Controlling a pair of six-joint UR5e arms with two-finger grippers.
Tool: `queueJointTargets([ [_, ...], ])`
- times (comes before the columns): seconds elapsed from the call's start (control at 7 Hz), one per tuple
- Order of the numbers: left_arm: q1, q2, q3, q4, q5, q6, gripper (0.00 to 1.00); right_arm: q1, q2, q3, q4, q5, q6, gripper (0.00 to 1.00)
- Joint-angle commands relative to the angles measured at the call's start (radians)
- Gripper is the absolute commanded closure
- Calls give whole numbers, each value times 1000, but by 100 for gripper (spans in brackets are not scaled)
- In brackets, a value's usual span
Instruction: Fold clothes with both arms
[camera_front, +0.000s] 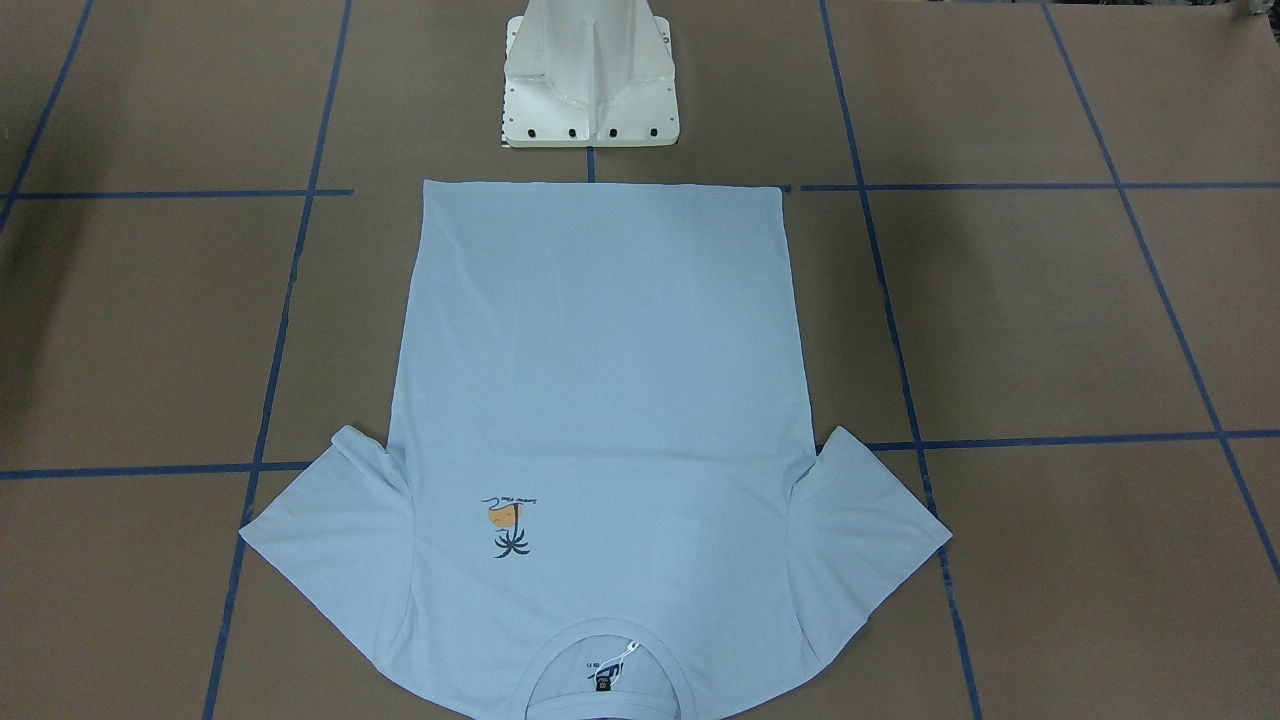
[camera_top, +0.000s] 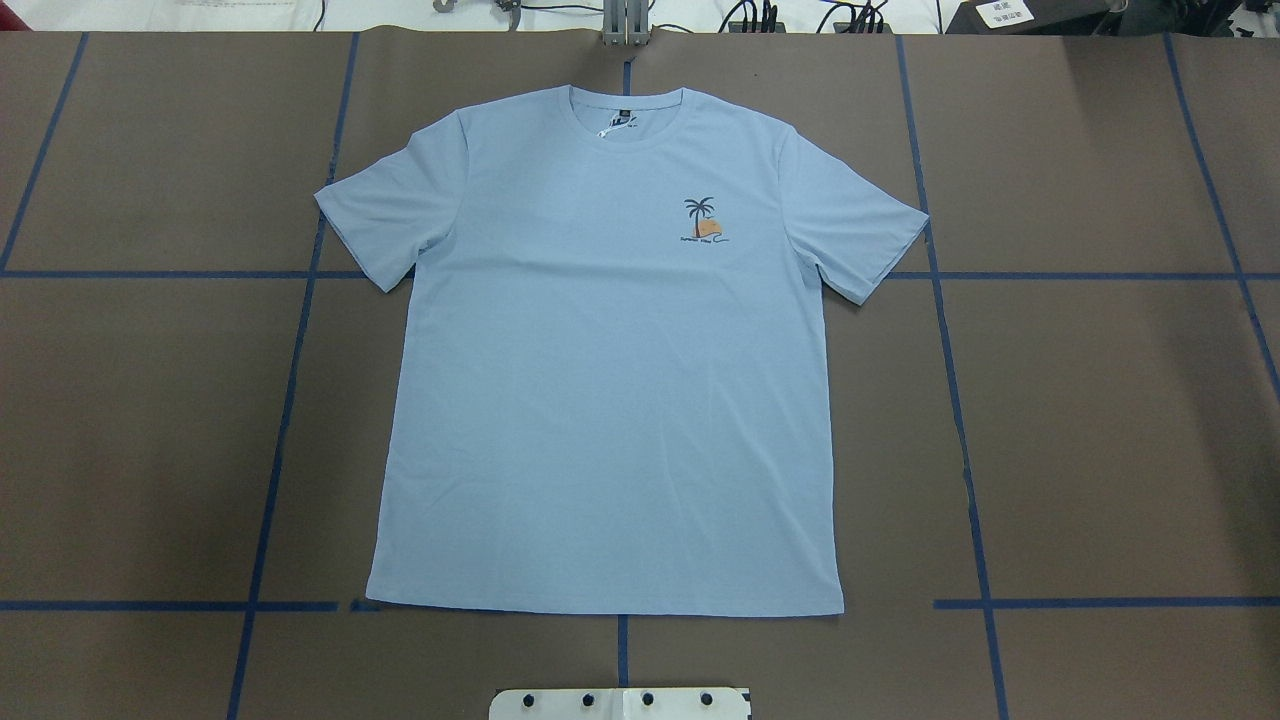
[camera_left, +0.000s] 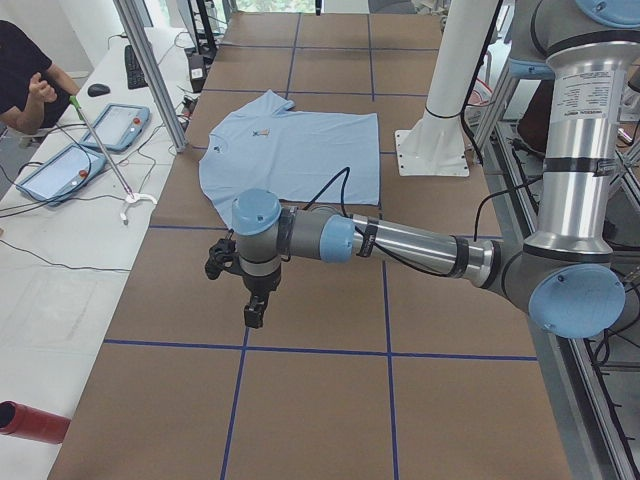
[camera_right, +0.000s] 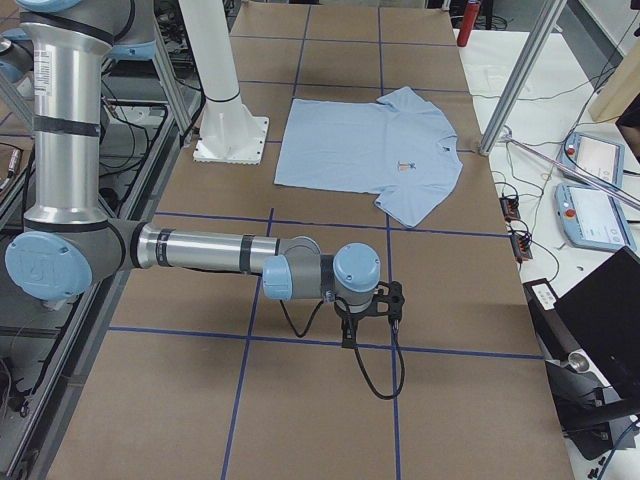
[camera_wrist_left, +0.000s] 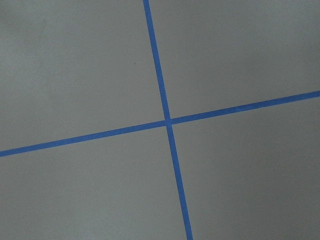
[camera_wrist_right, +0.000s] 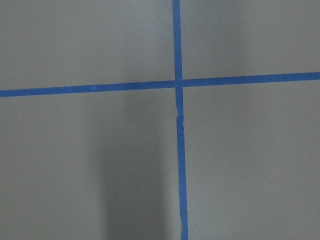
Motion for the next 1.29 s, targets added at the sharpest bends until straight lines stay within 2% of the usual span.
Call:
queueJointTargets([
  [0.0, 1, -6, -12, -2, -3, -1, 0, 14, 3, 25, -2, 6, 7, 0],
  [0.43, 3, -148, 0, -20, -6, -2, 0, 9, 49, 65, 1, 0, 16, 0],
  [0.57, 33, -148, 6, -81, -5, -1, 0, -35, 101, 85, 1, 0, 90, 0],
  [0.71, 109, -127, -3, -158, -9, -2, 0, -90, 160, 87, -1, 44, 140, 0],
  [0.86, 111, -122, -7, -175, -28, -51, 0, -135, 182, 32, 45, 49, 145, 0],
  [1.14, 118, -177, 20, -185, -96, -155, 0, -222, 218, -33, 261, 30, 250, 0],
])
